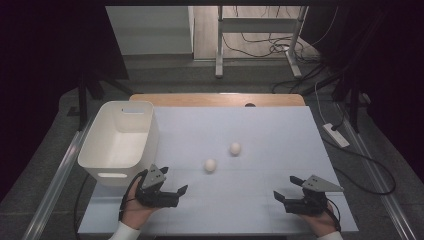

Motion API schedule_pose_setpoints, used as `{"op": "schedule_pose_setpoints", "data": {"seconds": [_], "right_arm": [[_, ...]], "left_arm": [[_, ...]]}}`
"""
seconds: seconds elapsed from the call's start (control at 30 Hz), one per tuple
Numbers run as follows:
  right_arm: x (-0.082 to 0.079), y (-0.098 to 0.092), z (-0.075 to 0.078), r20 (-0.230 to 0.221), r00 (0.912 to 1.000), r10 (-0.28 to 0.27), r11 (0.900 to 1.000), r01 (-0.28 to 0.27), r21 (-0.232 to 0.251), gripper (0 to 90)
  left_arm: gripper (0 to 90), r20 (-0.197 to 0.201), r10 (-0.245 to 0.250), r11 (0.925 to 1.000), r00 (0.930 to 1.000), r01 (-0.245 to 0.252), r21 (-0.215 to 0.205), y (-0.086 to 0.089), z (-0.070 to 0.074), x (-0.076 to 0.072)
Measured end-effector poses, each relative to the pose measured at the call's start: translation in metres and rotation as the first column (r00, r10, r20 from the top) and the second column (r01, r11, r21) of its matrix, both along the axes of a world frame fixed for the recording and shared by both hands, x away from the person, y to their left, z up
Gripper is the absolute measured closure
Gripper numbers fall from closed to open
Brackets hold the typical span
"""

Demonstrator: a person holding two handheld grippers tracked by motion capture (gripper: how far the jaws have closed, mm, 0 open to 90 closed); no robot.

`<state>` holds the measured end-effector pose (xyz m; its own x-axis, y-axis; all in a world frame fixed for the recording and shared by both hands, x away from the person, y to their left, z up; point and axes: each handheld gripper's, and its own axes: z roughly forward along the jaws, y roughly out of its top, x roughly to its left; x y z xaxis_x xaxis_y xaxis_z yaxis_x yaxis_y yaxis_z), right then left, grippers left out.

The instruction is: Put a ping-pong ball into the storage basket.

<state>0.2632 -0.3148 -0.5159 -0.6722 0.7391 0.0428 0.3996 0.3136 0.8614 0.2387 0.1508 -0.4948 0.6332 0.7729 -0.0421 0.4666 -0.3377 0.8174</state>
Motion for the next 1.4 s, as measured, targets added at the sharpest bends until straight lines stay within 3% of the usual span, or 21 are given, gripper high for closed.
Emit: {"op": "schedule_pose_setpoints", "data": {"seconds": [0.8,1.4], "right_arm": [[0.001,0.001,-0.001,-0.006,1.0,-0.001,1.0,0.001,-0.002,14.5],[0.0,0.001,-0.001,-0.004,1.0,0.0,1.0,0.0,-0.004,14.5]], "left_arm": [[10.5,-0.047,-0.016,0.9997,0.9988,0.017,0.016,-0.012,0.0,0.011],[10.6,-0.053,-0.03,0.9991,0.9981,0.032,0.029,-0.023,0.008,0.021]]}}
